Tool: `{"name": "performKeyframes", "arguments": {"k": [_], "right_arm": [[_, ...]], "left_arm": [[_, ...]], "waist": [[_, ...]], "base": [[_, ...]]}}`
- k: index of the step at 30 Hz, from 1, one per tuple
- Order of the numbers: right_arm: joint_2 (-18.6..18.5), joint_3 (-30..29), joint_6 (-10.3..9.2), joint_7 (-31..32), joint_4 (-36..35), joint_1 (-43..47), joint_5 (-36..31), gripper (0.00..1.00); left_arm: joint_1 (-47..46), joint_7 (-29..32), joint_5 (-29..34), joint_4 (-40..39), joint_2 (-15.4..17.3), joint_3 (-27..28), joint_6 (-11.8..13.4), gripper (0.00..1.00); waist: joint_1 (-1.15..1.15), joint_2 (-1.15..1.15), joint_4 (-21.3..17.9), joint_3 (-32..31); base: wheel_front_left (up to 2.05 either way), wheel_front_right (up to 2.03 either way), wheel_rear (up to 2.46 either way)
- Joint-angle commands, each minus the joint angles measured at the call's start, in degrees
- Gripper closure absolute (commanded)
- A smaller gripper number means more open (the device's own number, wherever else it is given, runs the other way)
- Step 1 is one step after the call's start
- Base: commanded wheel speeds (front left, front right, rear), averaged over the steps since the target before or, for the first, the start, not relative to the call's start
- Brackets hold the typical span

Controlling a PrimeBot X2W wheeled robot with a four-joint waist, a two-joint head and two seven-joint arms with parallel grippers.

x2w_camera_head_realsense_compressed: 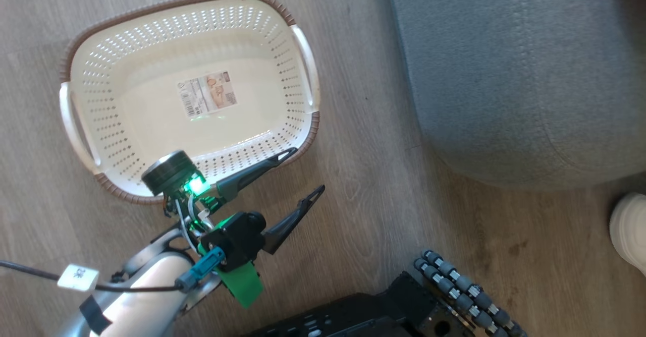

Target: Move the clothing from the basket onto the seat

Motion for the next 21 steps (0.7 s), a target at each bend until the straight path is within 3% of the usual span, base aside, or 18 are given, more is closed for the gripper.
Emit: {"name": "performKeyframes", "arguments": {"k": [1, 14, 15, 16, 17, 18, 21], "right_arm": [[-1.5, -0.2, -0.02, 0.5, -0.8, 0.0, -0.5, 1.00], [-1.0, 1.7, -0.02, 1.6, 8.5, 0.4, -2.4, 1.00], [-1.1, 1.6, -0.02, 1.1, 8.5, 0.3, -2.3, 0.82], [-1.3, 1.4, -0.02, 0.8, 8.5, 0.3, -2.3, 0.54], [-1.5, 1.2, -0.02, 0.6, 8.5, 0.3, -2.5, 0.09], [-1.7, 0.9, -0.02, 0.4, 8.6, 0.3, -2.5, 0.00], [-2.1, 0.2, -0.02, 0.2, 8.5, 0.5, -3.4, 0.00]], "left_arm": [[-0.6, -0.3, -0.3, -2.0, 0.6, 1.7, -0.1, 0.00], [-1.6, -0.3, -0.4, -1.6, -1.0, 2.4, -0.1, 0.00], [-1.7, -0.3, -0.4, -1.6, -1.1, 2.4, -0.1, 0.00], [-1.7, -0.3, -0.4, -1.5, -1.3, 2.4, -0.1, 0.00], [-1.7, -0.3, -0.4, -1.4, -1.5, 2.4, -0.1, 0.00], [-1.7, -0.3, -0.3, -1.3, -1.7, 2.3, -0.1, 0.00], [-1.3, -0.3, -0.2, -1.0, -2.5, 2.1, -0.1, 0.00]], "waist": [[0.00, 0.00, 0.4, 0.2], [0.00, 0.00, 1.6, -0.5], [0.00, 0.00, 1.7, -0.6], [0.00, 0.00, 1.7, -0.8], [0.00, 0.00, 1.8, -1.0], [0.00, 0.00, 1.9, -1.3], [0.00, 0.00, 2.0, -2.6]], "base": [[0.00, 0.00, 0.00], [0.00, 0.00, 0.00], [0.00, 0.00, 0.00], [0.00, 0.00, 0.00], [0.00, 0.00, 0.00], [0.00, 0.00, 0.00], [0.00, 0.00, 0.00]]}}
